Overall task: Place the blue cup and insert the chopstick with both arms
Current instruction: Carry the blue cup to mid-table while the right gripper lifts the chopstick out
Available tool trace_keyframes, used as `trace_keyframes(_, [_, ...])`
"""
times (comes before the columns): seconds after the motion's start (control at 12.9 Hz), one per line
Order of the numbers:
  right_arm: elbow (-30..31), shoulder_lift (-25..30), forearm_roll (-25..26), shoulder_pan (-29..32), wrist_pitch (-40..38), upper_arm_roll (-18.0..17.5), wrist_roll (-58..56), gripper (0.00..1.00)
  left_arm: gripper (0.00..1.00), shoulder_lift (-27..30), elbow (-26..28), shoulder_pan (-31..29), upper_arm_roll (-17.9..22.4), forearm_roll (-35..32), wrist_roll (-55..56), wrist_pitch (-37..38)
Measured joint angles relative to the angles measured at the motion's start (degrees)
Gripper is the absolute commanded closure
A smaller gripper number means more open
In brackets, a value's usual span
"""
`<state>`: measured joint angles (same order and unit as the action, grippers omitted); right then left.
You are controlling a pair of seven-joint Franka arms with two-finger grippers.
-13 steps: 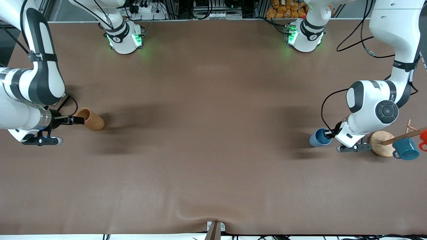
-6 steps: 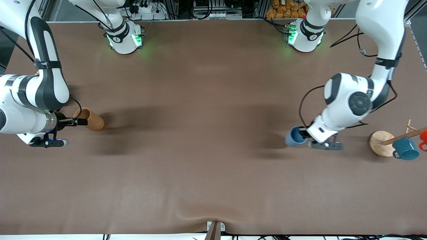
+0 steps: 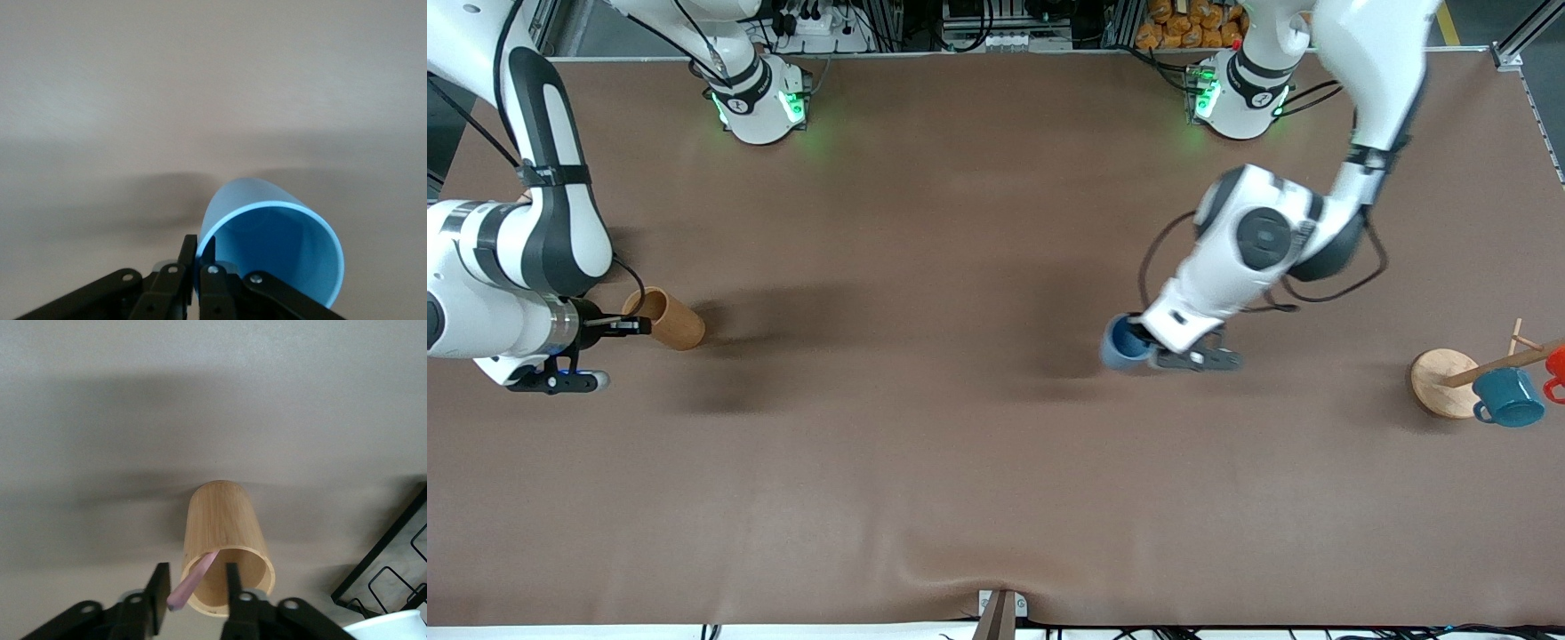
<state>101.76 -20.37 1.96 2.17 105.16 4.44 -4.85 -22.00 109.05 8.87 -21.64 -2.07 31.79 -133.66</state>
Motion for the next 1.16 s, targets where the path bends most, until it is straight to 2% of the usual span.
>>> trace_keyframes(0.46, [-0.3, 0.1, 0.2, 0.2, -0.2, 0.1, 0.0, 1.0, 1.0, -6.5, -6.0, 12.6, 0.4, -0.3, 18.3, 0.0])
trace_keyframes(0.7, [-1.4, 1.2, 0.2, 0.2, -3.7, 0.1, 0.0, 1.0, 1.0, -10.2, -8.9, 14.8, 0.5, -5.2, 25.1, 0.0])
trace_keyframes(0.85, [-3.0, 3.4, 0.2, 0.2, -8.0, 0.1, 0.0, 1.0, 1.0, -11.5, -9.6, 15.8, 0.6, -6.0, 26.9, 0.0])
trace_keyframes(0.93, [-4.0, 4.7, 0.2, 0.2, -10.3, 0.0, 0.0, 1.0, 0.9, -11.9, -9.7, 16.3, 0.6, -6.0, 27.2, 0.0])
trace_keyframes(1.01, [-5.6, 5.9, 0.2, 0.1, -12.9, -0.2, 0.0, 1.0, 0.41, -12.1, -9.8, 16.8, 0.6, -6.0, 28.2, 0.0])
trace_keyframes(1.08, [-7.6, 6.7, 0.2, 0.0, -15.5, -0.3, -0.2, 1.0, 0.0, -12.2, -9.8, 17.3, 0.6, -6.0, 29.4, 0.0])
trace_keyframes(1.16, [-9.4, 7.2, 0.2, -0.1, -17.5, -0.3, -0.8, 1.0, 0.0, -12.3, -9.9, 18.0, 0.7, -6.0, 31.2, 0.0])
